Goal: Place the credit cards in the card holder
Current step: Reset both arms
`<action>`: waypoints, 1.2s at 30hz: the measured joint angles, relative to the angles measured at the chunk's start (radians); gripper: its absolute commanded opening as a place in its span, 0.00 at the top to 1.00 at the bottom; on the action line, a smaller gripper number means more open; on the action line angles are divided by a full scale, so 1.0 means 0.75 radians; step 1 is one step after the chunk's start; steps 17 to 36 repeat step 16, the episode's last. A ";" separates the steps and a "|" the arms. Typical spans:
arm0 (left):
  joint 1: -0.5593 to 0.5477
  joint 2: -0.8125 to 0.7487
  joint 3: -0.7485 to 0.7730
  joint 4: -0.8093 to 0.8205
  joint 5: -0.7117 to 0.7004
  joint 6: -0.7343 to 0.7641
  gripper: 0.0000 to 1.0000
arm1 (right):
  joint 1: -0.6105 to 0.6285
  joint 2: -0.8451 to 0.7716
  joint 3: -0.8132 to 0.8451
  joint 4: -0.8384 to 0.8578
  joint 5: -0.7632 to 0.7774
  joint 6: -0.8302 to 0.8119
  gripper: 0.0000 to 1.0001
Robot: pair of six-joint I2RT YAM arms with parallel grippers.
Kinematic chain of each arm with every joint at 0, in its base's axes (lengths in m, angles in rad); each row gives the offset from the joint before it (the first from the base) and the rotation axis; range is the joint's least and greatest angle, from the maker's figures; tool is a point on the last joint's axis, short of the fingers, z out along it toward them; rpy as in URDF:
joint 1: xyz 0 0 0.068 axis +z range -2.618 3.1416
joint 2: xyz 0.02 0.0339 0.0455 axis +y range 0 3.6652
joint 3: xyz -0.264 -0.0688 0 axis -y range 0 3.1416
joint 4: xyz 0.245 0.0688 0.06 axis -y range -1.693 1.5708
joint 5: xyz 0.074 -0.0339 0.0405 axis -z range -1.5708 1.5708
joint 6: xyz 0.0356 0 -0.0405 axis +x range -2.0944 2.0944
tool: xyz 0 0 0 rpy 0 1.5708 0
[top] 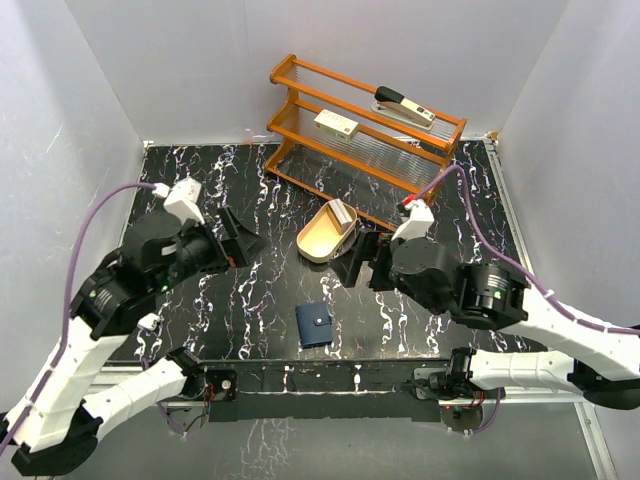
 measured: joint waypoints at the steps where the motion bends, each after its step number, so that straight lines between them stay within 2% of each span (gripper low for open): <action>1: 0.000 -0.020 0.013 -0.008 -0.013 0.001 0.01 | 0.000 -0.027 -0.009 0.005 0.006 0.005 0.02; 6: 0.000 -0.123 -0.034 -0.010 -0.027 -0.027 0.01 | 0.000 -0.129 -0.109 0.007 0.010 0.038 0.02; 13: 0.000 -0.210 -0.223 -0.018 -0.034 -0.097 0.01 | 0.000 -0.125 -0.167 0.017 0.005 0.080 0.02; 36: 0.000 -0.214 -0.228 -0.015 -0.038 -0.106 0.01 | 0.000 -0.125 -0.176 0.033 -0.009 0.090 0.02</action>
